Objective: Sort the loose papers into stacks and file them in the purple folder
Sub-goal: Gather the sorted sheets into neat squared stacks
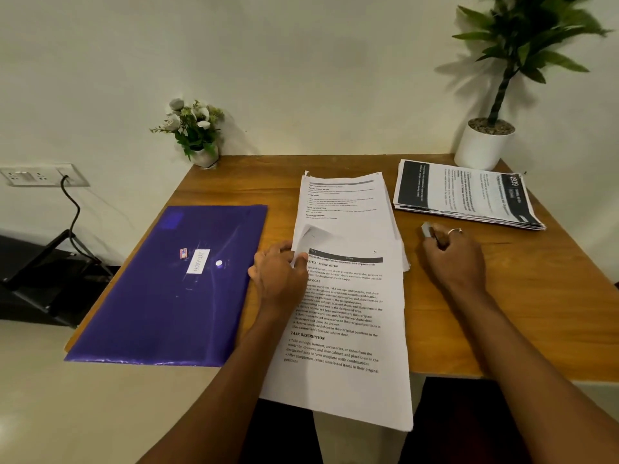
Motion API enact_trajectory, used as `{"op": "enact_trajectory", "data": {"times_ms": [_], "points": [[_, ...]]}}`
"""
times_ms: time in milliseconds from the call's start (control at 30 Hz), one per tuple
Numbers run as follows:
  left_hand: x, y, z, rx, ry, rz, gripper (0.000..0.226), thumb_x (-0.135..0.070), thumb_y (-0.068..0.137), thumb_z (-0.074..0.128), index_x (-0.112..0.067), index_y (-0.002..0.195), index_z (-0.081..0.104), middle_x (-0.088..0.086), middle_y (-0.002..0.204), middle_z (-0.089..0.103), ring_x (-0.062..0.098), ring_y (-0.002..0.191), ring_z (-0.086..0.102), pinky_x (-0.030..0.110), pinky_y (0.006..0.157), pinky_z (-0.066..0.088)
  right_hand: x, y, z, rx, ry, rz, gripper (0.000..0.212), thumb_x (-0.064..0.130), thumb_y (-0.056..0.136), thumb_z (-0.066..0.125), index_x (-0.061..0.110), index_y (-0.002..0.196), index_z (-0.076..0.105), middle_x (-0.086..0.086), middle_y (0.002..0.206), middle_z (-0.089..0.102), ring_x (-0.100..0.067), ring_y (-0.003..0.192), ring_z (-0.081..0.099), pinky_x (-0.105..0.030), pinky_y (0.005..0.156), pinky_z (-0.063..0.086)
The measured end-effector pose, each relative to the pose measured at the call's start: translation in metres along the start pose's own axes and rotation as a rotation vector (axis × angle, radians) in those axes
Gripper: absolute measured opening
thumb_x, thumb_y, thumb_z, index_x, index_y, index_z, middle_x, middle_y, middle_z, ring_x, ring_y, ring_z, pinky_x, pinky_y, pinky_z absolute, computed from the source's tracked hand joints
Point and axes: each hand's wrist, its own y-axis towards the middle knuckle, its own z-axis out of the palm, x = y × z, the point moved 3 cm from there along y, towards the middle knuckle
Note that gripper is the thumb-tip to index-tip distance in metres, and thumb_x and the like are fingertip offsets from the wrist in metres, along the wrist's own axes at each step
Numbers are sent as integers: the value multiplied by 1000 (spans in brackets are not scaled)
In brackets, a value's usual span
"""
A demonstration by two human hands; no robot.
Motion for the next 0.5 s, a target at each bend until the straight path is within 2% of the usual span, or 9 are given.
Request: {"op": "enact_trajectory", "data": {"times_ms": [133, 200, 267, 333, 400, 433, 500], "points": [[2, 1, 1, -1, -25, -8, 37, -43, 99, 58, -12, 105, 78, -9, 142, 56, 21, 130, 39, 49, 112, 23, -6, 1, 9, 42, -195, -2, 34, 37, 93, 58, 9, 108, 71, -11, 107, 64, -28, 99, 58, -42, 75, 53], [3, 1, 1, -10, -59, -24, 37, -45, 97, 60, -14, 105, 78, -10, 140, 56, 21, 130, 39, 49, 111, 24, -1, -1, 8, 31, -246, -17, 35, 36, 94, 59, 9, 115, 70, -13, 115, 61, -30, 108, 53, -46, 88, 48], [2, -1, -2, -54, -114, -51, 35, -45, 95, 63, -13, 104, 77, -9, 137, 54, 23, 130, 38, 48, 110, 25, 6, -6, 3, -47, -214, -108, 32, 36, 96, 58, 11, 112, 71, -10, 116, 59, -28, 112, 48, -48, 95, 41], [-3, -5, -9, -116, -170, -73, 32, -42, 94, 66, -11, 95, 76, -6, 134, 52, 23, 128, 37, 45, 107, 26, 17, -16, -2, -78, -37, -173, 30, 37, 97, 55, 14, 105, 73, -4, 113, 61, -22, 109, 51, -47, 94, 46], [-9, -6, -17, -137, -185, -85, 33, -42, 96, 64, -10, 96, 74, -3, 125, 56, 22, 123, 41, 41, 103, 30, 28, -26, -3, -2, 193, -132, 22, 34, 99, 58, 18, 97, 73, 1, 106, 65, -17, 99, 58, -44, 84, 56], [-14, -7, -22, -119, -227, -81, 33, -42, 97, 62, -11, 96, 72, -3, 118, 61, 21, 117, 48, 38, 98, 37, 33, -31, -4, 43, 256, -91, 18, 33, 99, 61, 21, 97, 73, 3, 105, 66, -14, 97, 59, -40, 80, 58], [-26, -3, -31, -17, -437, -102, 31, -39, 100, 58, -13, 89, 69, -5, 95, 72, 14, 93, 69, 28, 75, 54, 42, -37, -5, 141, 305, -6, 17, 36, 98, 63, 25, 110, 71, 11, 110, 65, -9, 97, 61, -28, 75, 56]]}}
